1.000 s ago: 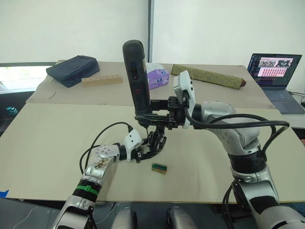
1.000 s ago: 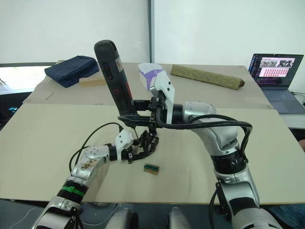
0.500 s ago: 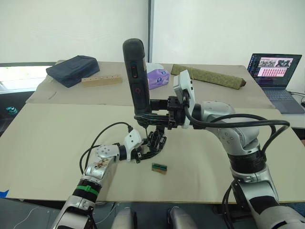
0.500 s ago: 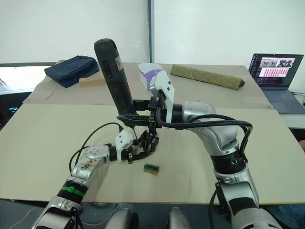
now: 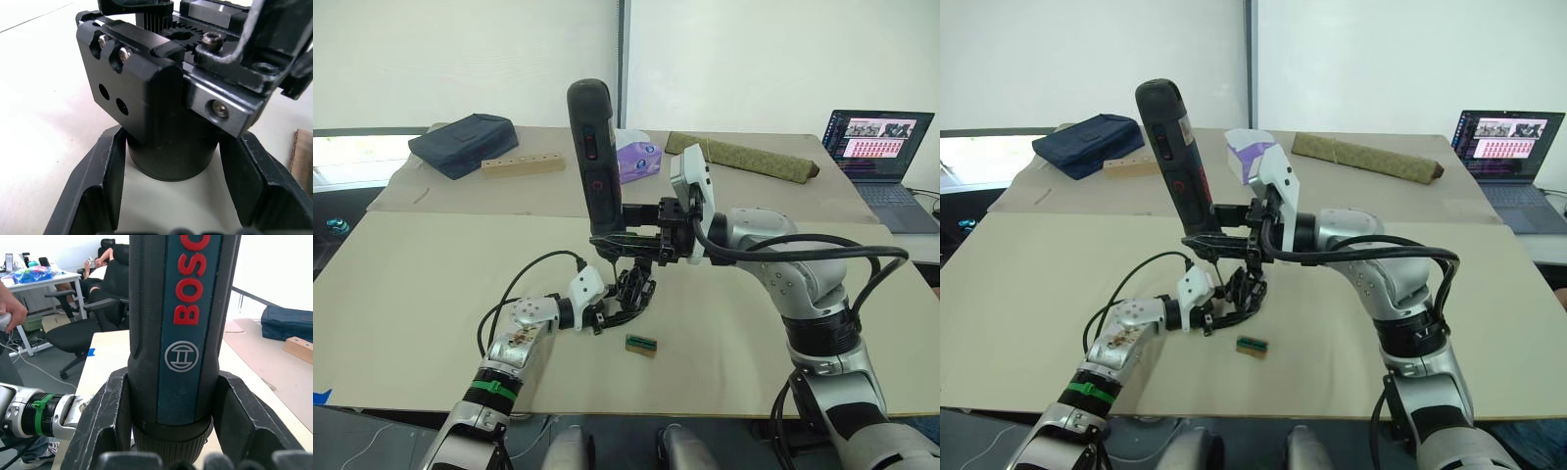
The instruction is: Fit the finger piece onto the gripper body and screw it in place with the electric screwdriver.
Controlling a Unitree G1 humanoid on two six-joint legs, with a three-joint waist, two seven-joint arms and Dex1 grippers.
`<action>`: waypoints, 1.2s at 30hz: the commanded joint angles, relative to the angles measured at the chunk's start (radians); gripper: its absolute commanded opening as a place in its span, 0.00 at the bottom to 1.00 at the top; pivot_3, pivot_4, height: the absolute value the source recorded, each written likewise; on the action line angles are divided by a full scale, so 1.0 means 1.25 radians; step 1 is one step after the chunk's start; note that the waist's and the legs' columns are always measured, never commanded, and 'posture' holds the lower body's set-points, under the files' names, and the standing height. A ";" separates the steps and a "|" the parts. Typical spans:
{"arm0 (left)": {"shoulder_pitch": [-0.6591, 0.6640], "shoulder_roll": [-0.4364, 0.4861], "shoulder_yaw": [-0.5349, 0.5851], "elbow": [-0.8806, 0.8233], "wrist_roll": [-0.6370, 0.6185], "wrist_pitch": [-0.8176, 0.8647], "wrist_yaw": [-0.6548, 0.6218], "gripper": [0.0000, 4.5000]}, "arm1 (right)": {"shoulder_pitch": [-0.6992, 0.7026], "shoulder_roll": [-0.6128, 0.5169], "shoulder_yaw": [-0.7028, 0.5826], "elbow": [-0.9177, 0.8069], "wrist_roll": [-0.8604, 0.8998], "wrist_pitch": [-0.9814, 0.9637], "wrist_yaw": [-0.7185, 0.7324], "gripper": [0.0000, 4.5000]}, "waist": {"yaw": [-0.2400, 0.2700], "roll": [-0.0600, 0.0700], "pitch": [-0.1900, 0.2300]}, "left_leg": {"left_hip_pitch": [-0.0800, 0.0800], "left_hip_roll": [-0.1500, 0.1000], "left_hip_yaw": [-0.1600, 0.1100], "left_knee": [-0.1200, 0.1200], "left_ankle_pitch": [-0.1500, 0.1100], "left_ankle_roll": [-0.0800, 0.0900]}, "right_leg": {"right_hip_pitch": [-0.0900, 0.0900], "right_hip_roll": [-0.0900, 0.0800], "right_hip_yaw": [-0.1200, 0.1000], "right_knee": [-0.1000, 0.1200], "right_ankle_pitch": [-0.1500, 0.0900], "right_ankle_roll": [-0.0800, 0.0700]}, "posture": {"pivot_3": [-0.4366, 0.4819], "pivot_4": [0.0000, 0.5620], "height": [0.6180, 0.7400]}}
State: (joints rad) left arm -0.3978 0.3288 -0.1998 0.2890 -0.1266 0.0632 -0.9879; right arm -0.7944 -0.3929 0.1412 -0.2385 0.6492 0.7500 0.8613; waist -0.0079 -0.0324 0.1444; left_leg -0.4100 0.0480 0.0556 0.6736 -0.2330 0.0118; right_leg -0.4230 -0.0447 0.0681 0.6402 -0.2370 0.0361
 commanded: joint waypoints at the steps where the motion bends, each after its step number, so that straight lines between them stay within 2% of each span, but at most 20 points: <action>1: 0.022 -0.002 -0.032 0.043 0.021 0.031 0.002 0.51 | -0.018 0.007 -0.045 -0.020 0.026 -0.006 -0.011 0.42 | 0.000 0.000 0.000 | 0.000 0.000 0.000 0.000 0.000 0.000 | 0.000 0.000 0.000 0.000 0.000 0.000 | 0.48 0.27 1.00; 36: 0.024 -0.002 -0.034 0.035 0.020 0.039 0.000 0.51 | -0.022 -0.003 -0.049 -0.015 0.020 -0.015 -0.011 0.42 | 0.001 0.000 0.000 | 0.000 0.000 0.000 0.000 0.000 0.000 | 0.000 0.000 0.000 0.000 0.000 0.000 | 0.48 0.27 1.00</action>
State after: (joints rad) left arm -0.3977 0.3273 -0.1999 0.2886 -0.1266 0.0635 -0.9872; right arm -0.7945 -0.3933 0.1323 -0.2263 0.6498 0.7496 0.8439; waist -0.0072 -0.0324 0.1444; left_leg -0.4103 0.0481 0.0555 0.6735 -0.2330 0.0118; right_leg -0.4231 -0.0449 0.0680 0.6397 -0.2370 0.0361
